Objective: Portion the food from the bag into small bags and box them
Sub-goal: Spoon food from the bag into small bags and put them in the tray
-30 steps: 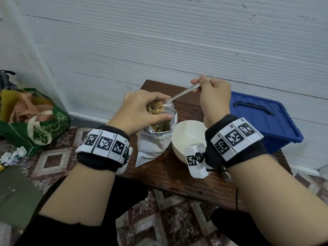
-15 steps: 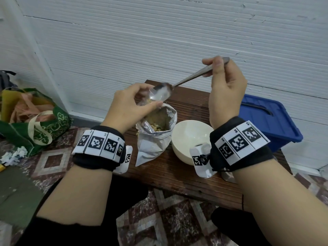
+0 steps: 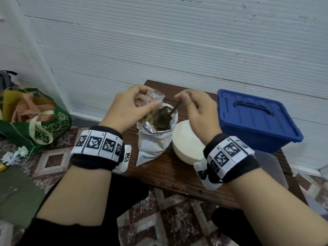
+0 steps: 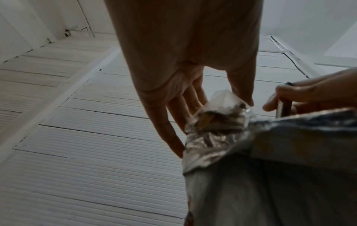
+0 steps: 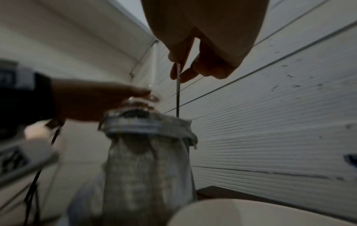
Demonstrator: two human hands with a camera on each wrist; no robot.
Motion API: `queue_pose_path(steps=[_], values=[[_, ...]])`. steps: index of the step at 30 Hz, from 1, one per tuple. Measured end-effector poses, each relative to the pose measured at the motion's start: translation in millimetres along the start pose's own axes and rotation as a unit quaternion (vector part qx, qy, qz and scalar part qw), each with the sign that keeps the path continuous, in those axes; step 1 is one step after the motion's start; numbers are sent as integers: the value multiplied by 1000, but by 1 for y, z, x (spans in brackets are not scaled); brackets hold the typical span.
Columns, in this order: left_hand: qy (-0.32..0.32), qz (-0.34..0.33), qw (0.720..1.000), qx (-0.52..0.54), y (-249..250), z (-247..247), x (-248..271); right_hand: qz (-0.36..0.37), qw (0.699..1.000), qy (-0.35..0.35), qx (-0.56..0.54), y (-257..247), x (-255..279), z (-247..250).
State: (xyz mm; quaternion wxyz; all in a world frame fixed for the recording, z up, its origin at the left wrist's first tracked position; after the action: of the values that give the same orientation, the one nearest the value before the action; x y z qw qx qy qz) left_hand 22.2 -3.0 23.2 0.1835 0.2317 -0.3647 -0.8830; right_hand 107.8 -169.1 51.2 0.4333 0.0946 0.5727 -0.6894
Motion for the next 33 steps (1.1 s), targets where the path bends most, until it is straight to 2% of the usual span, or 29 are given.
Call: queue_pose_path(steps=[3,6,9,13,19,22,26,29,33], values=[[2,8,1000,-3,-1,1,0,82,987,-94,103,3,13,-30],[2,9,1000,0,0,1,1,84,981,-119,130,10,21,-40],[-1,12,1000,3,0,0,2,41,992,-78,85,11,18,-31],[-2,16,1000,9,1,-1,2,-82,996,-36,28,25,14,-18],[-1,1,1000,-6,3,-2,2,-215,973,55,-60,46,19,-5],[27,1,1000,15,4,5,3,-271,952,108,-88,56,24,2],[71,1,997,28,1,22,3,-292,938,164,-84,62,24,18],[55,1,998,23,-3,28,3,-300,931,189,-81,64,20,29],[21,-8,999,-48,-1,29,4,-292,927,221,-77,60,13,44]])
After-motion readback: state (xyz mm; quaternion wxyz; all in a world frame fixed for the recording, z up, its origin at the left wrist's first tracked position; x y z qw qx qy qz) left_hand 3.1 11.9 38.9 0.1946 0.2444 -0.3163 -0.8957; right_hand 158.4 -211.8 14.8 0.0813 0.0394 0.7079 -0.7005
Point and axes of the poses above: each hand's wrist, its own x-axis away from the middle knuckle, its own z-axis out of the back of the hand, y = z × x, the point moved 9 cm from there along -x, towards the middle knuckle, and after that the axes turned 11 degrees about -x, right-handed, at the moved point
